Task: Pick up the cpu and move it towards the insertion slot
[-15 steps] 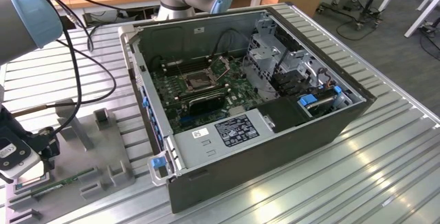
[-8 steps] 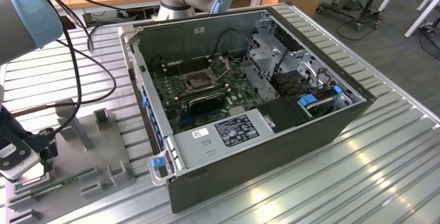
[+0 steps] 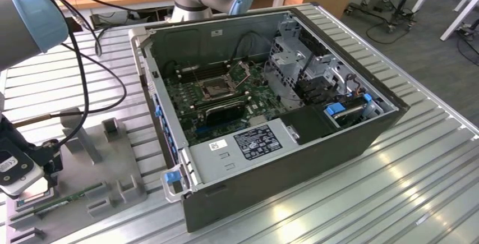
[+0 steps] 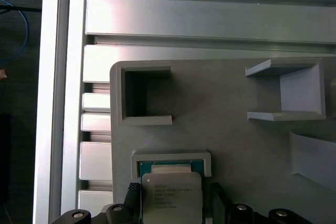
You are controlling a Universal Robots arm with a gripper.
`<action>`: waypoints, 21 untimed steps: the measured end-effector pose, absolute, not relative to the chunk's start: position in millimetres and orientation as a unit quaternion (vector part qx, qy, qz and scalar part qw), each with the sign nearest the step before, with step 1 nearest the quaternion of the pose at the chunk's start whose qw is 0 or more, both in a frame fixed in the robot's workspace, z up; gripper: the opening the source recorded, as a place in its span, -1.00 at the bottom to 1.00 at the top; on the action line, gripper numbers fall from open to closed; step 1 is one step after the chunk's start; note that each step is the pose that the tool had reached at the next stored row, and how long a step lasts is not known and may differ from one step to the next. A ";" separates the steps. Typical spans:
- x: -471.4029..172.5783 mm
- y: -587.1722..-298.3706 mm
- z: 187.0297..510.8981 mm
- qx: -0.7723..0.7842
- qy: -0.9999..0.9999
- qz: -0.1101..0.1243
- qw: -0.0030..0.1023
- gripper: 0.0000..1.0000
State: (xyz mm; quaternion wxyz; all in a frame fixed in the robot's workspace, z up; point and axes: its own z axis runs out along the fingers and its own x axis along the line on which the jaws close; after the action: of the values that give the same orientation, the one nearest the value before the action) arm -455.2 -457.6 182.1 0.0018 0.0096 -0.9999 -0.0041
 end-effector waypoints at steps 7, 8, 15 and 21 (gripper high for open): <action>-455.4 -457.6 182.0 0.010 -1.000 -0.007 0.002 0.27; -455.6 -457.7 181.8 0.010 -1.000 -0.007 0.002 0.27; -456.4 -457.6 181.7 0.010 -1.000 -0.007 0.002 0.27; -456.9 -457.6 181.2 0.010 -1.000 -0.007 0.002 0.27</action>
State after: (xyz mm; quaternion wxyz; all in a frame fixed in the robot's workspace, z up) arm -456.9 -457.6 181.2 0.0018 0.0096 -0.9999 -0.0070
